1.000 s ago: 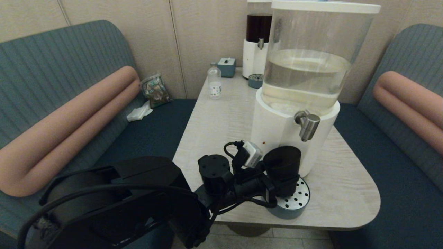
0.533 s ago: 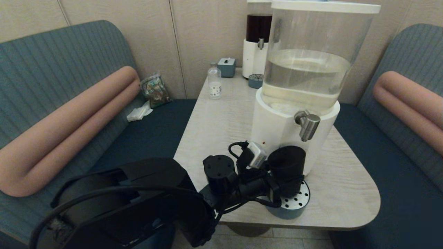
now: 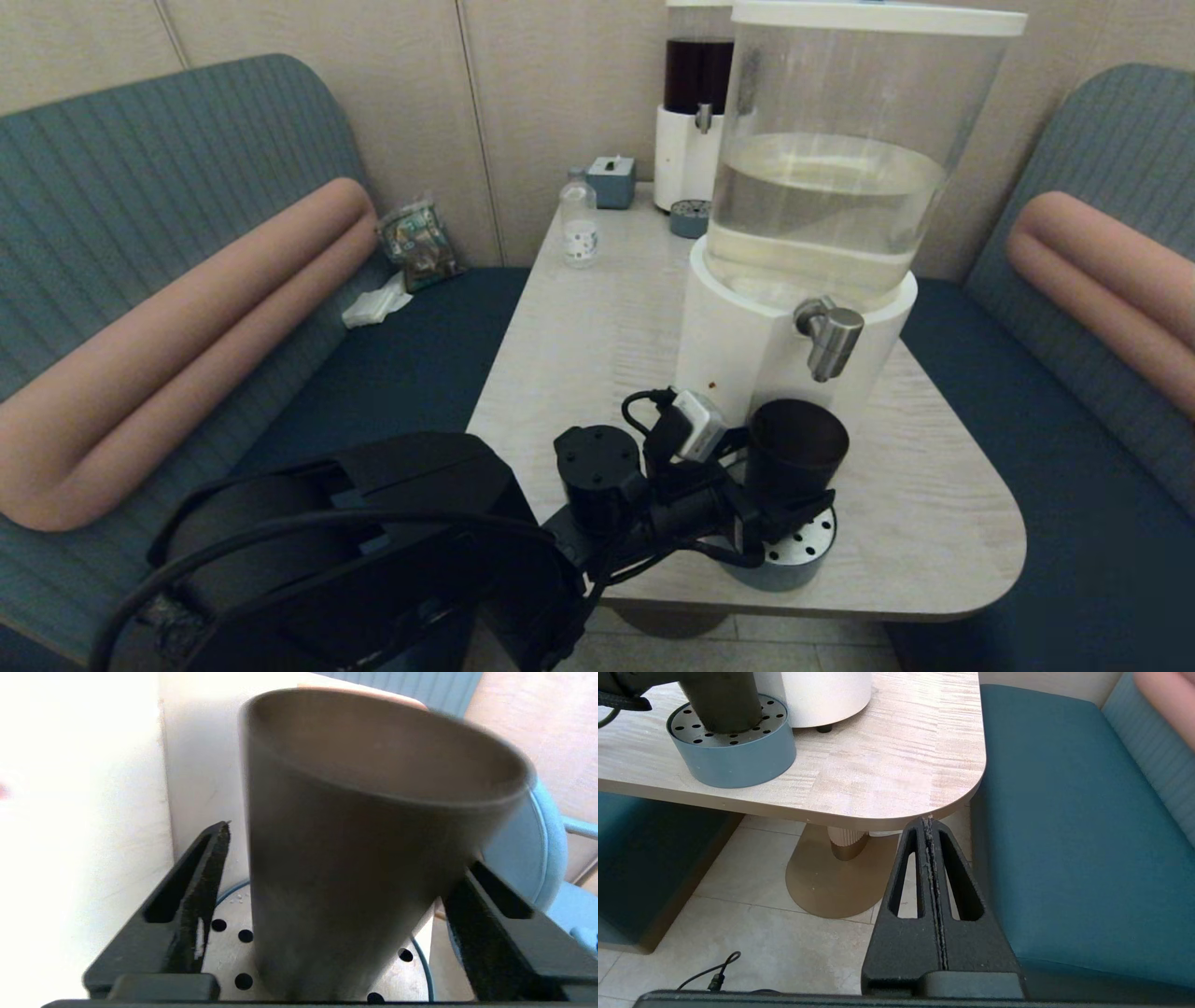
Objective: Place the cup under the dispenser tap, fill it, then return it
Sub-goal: Place it under the water dispenser
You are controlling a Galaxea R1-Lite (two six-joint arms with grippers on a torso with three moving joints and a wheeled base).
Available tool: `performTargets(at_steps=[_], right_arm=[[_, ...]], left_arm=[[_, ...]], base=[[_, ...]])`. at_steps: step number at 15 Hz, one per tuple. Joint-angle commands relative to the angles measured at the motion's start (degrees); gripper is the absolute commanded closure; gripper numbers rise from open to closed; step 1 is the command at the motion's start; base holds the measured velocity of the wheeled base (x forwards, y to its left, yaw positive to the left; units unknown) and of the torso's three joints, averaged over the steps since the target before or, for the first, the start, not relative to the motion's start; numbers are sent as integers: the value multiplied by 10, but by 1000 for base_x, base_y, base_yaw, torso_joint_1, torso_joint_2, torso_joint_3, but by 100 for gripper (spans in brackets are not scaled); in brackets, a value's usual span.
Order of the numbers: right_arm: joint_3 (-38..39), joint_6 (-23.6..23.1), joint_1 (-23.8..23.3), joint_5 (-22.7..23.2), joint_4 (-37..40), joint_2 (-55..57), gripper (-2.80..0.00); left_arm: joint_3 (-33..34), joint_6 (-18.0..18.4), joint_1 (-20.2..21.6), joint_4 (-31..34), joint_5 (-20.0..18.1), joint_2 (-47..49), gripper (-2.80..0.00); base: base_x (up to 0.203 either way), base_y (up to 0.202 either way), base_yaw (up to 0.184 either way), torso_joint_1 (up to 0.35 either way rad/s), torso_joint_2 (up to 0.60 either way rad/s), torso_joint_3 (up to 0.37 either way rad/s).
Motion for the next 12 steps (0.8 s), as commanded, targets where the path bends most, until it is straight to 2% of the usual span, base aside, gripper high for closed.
performTargets(at_steps=[1, 8, 12], right_arm=[[0, 0, 0, 0, 0, 0, 0], [0, 0, 0, 0, 0, 0, 0], [1, 0, 0, 0, 0, 0, 0]], left_arm=[[17, 0, 0, -5, 1, -14, -280], [102, 2, 1, -5, 2, -73, -280], [189, 2, 0, -5, -2, -133, -280]], base=[[0, 0, 0, 0, 0, 0], [0, 0, 0, 0, 0, 0], [0, 0, 0, 0, 0, 0]])
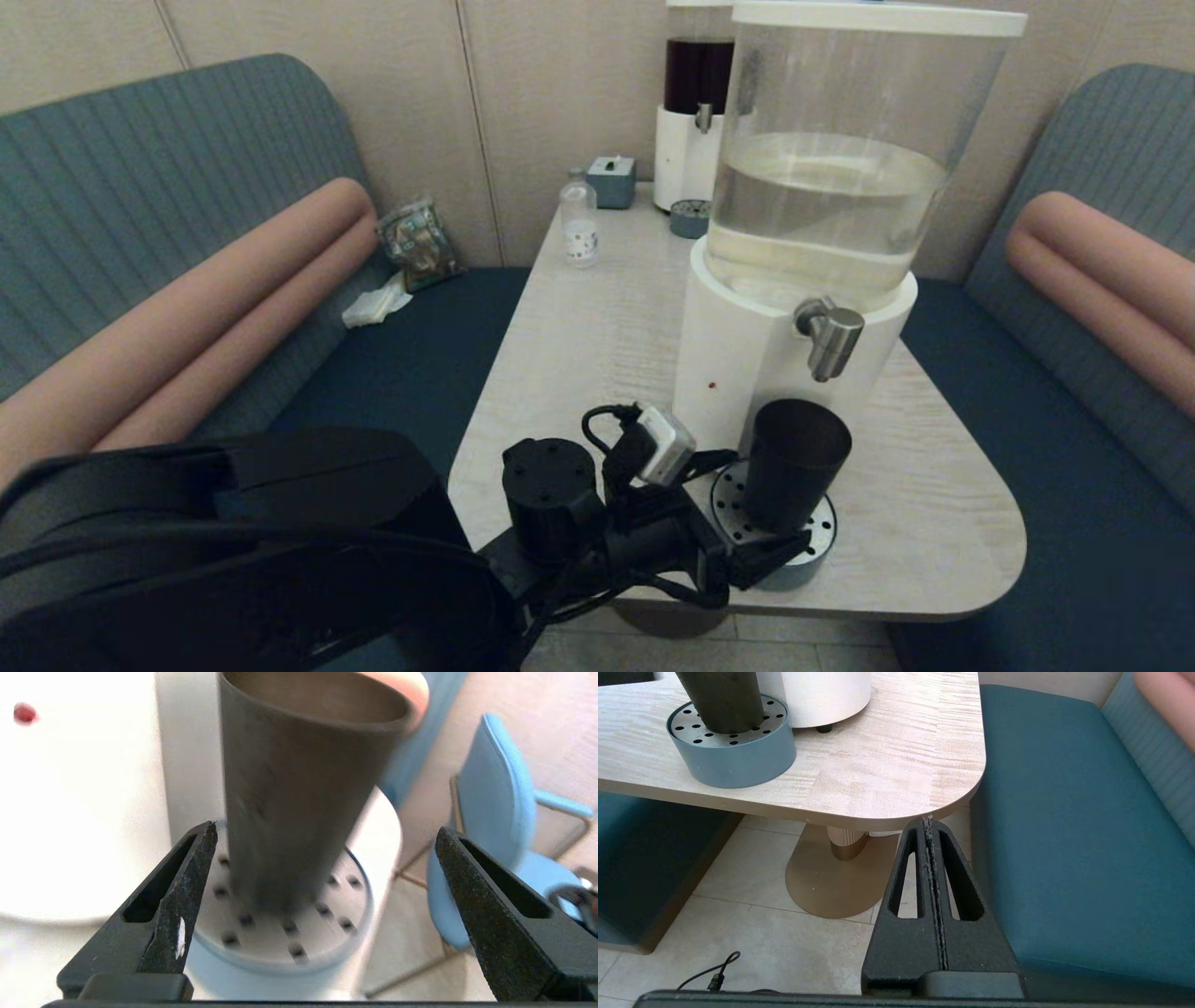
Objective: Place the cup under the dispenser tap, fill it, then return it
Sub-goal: Place it under the water dispenser, then turn on the faucet
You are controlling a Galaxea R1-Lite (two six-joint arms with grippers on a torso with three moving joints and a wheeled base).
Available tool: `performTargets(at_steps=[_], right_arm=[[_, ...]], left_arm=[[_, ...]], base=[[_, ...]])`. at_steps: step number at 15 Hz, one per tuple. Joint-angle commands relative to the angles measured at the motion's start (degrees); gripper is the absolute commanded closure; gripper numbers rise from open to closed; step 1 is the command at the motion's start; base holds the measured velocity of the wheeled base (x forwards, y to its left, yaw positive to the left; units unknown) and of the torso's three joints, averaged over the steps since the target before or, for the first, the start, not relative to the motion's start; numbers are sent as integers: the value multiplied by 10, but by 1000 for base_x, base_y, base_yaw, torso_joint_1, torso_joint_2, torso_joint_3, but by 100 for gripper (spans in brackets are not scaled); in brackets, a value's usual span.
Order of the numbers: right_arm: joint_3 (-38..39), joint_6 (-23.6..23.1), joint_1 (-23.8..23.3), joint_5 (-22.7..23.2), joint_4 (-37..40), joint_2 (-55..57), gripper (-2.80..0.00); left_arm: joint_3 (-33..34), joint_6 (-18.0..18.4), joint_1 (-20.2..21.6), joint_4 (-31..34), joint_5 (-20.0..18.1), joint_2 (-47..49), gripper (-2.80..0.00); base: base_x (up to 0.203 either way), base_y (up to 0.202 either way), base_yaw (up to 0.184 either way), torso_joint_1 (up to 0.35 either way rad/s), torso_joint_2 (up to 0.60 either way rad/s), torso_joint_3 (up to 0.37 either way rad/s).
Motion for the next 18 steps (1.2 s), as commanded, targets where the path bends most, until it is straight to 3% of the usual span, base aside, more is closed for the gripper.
performTargets(at_steps=[1, 5, 9, 10, 12, 15, 16, 18], right_arm=[[1, 0, 0, 0, 0, 0, 0], [1, 0, 0, 0, 0, 0, 0], [1, 0, 0, 0, 0, 0, 0], [0, 0, 0, 0, 0, 0, 0], [0, 0, 0, 0, 0, 0, 0], [1, 0, 0, 0, 0, 0, 0], [0, 0, 0, 0, 0, 0, 0], [1, 0, 0, 0, 0, 0, 0]], left_arm=[[46, -1, 0, -5, -3, -53, -280], [130, -2, -1, -5, -5, -131, -280], [254, -2, -4, -5, -11, -250, -280], [278, -3, -3, -5, -9, -291, 0], [315, -14, -2, -5, 21, -372, 0], [319, -50, 11, -5, 175, -506, 0], [320, -60, 32, -5, 220, -557, 0], [327, -78, 124, -2, 263, -663, 0]], base=[[0, 0, 0, 0, 0, 0], [0, 0, 0, 0, 0, 0], [0, 0, 0, 0, 0, 0], [0, 0, 0, 0, 0, 0], [0, 0, 0, 0, 0, 0], [0, 0, 0, 0, 0, 0], [0, 0, 0, 0, 0, 0], [0, 0, 0, 0, 0, 0]])
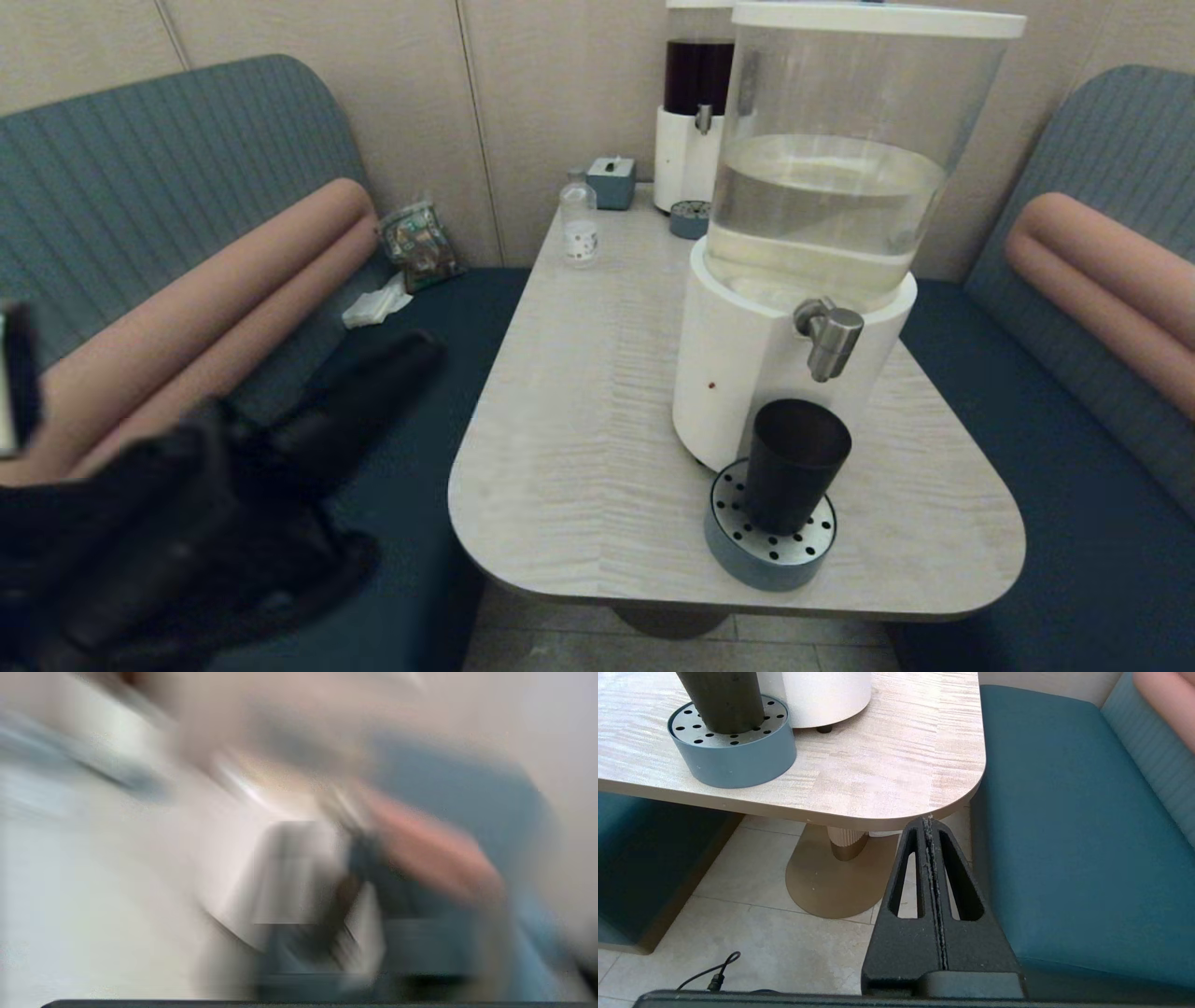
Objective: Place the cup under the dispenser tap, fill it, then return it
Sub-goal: Turn on the faucet
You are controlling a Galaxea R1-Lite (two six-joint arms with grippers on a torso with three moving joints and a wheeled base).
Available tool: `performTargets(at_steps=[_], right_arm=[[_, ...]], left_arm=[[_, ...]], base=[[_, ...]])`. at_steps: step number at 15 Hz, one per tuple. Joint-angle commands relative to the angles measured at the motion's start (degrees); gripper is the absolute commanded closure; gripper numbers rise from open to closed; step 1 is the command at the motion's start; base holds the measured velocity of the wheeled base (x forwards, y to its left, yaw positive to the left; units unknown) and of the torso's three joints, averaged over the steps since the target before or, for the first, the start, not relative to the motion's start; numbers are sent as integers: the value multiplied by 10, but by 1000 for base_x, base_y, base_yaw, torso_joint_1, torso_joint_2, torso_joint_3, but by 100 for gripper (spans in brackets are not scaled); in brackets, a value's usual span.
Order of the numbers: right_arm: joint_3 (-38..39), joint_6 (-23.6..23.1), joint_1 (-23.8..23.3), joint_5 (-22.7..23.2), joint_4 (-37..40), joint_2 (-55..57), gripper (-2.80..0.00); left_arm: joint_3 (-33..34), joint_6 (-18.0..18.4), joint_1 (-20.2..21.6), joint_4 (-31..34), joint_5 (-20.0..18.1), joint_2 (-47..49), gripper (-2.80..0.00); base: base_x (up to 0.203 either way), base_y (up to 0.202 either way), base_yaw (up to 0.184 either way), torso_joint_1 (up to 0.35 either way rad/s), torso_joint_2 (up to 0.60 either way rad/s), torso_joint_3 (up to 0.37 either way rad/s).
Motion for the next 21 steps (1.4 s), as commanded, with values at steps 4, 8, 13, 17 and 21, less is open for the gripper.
performTargets(at_steps=[4, 8, 13, 17, 21], right_arm=[[1, 0, 0, 0, 0, 0, 0], [0, 0, 0, 0, 0, 0, 0], [1, 0, 0, 0, 0, 0, 0], [1, 0, 0, 0, 0, 0, 0], [1, -1, 0, 0, 0, 0, 0]], left_arm=[[37, -21, 204, 65, 40, -339, 0], [49, -20, 310, 265, 9, -570, 0], [119, 97, 370, 707, -44, -727, 0], [120, 119, 374, 839, -21, -732, 0], [123, 62, 374, 848, 15, -732, 0]], base=[[0, 0, 0, 0, 0, 0], [0, 0, 0, 0, 0, 0], [0, 0, 0, 0, 0, 0], [0, 0, 0, 0, 0, 0], [0, 0, 0, 0, 0, 0]])
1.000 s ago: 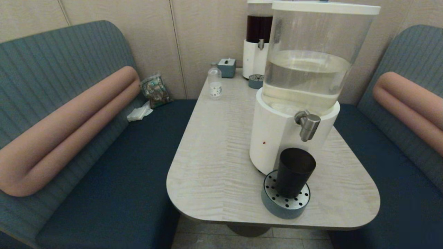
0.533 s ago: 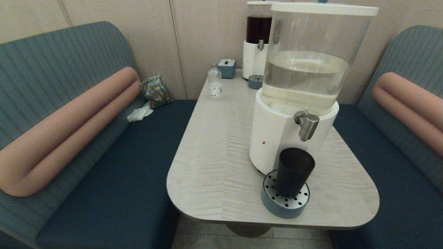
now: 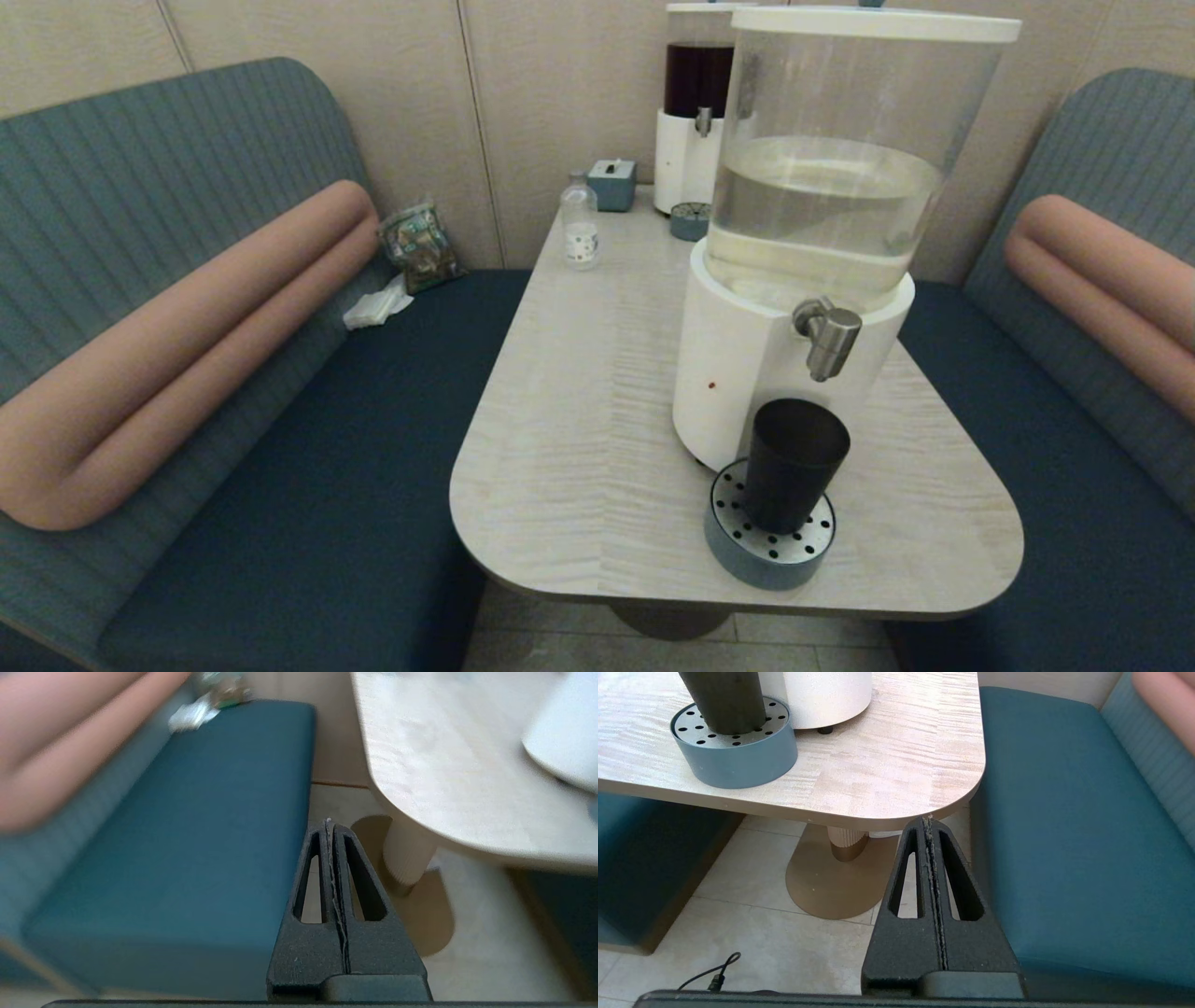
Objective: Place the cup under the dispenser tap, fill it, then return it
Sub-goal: Turn on the faucet
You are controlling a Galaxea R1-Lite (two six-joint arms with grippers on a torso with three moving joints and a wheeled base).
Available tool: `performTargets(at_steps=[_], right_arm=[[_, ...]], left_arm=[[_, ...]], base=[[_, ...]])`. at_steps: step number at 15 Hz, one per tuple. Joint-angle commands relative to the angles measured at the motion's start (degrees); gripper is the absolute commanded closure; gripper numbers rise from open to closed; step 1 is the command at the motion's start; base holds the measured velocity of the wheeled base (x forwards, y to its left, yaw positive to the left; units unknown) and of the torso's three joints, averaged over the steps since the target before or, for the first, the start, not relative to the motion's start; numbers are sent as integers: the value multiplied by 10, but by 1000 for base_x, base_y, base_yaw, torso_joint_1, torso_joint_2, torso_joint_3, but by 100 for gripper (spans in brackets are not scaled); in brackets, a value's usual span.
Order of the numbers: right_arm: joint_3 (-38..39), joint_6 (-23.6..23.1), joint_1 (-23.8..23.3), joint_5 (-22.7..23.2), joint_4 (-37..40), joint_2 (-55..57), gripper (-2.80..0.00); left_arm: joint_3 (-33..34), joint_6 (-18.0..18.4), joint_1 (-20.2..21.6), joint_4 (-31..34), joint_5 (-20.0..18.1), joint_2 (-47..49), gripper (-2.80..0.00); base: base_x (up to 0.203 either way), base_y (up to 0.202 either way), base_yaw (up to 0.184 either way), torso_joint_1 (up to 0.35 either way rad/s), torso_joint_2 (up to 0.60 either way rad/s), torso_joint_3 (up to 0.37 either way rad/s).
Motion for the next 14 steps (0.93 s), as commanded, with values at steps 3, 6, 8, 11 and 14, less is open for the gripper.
performTargets(at_steps=[3, 6, 8, 11, 14], right_arm=[[1, -10, 0, 1, 0, 0, 0], [1, -11, 0, 2, 2, 0, 0], [1, -13, 0, 3, 0, 0, 0], [1, -10, 0, 1, 0, 0, 0], [1, -4, 0, -1, -1, 0, 0]], left_arm=[[-1, 68, 0, 38, -4, 1, 0], [-5, 67, 0, 47, -14, 0, 0], [0, 65, 0, 30, -10, 0, 0], [2, 64, 0, 26, -10, 0, 0], [2, 64, 0, 26, -10, 0, 0]], base=[[0, 0, 0, 0, 0, 0], [0, 0, 0, 0, 0, 0], [0, 0, 0, 0, 0, 0], [0, 0, 0, 0, 0, 0], [0, 0, 0, 0, 0, 0]])
